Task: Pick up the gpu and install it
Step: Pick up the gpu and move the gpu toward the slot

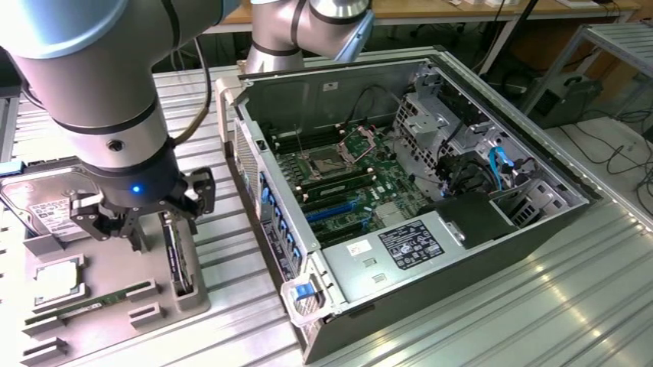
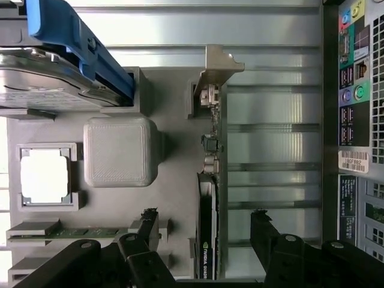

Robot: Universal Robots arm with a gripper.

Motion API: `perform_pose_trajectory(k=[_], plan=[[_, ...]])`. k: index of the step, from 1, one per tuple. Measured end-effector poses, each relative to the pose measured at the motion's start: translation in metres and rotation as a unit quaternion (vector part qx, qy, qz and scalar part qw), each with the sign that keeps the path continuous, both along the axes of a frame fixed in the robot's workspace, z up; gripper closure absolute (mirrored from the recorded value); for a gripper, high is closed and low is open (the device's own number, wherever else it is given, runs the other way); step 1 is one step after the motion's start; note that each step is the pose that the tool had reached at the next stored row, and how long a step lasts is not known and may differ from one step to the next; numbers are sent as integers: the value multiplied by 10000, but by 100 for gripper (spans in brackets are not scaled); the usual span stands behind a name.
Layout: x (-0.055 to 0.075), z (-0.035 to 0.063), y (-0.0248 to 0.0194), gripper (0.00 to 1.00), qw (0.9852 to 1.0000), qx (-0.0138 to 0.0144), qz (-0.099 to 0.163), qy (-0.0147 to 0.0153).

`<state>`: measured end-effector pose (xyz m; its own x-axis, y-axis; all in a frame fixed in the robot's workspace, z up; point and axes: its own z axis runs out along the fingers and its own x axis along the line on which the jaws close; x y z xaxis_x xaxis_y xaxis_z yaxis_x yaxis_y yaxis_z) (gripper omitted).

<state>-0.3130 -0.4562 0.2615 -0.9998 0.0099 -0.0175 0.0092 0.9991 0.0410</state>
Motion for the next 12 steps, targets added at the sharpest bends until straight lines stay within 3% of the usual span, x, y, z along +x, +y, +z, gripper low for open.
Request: perform_pose_trajectory(k=[12], plan=[[0, -107, -8, 28, 10000, 0, 0, 0]])
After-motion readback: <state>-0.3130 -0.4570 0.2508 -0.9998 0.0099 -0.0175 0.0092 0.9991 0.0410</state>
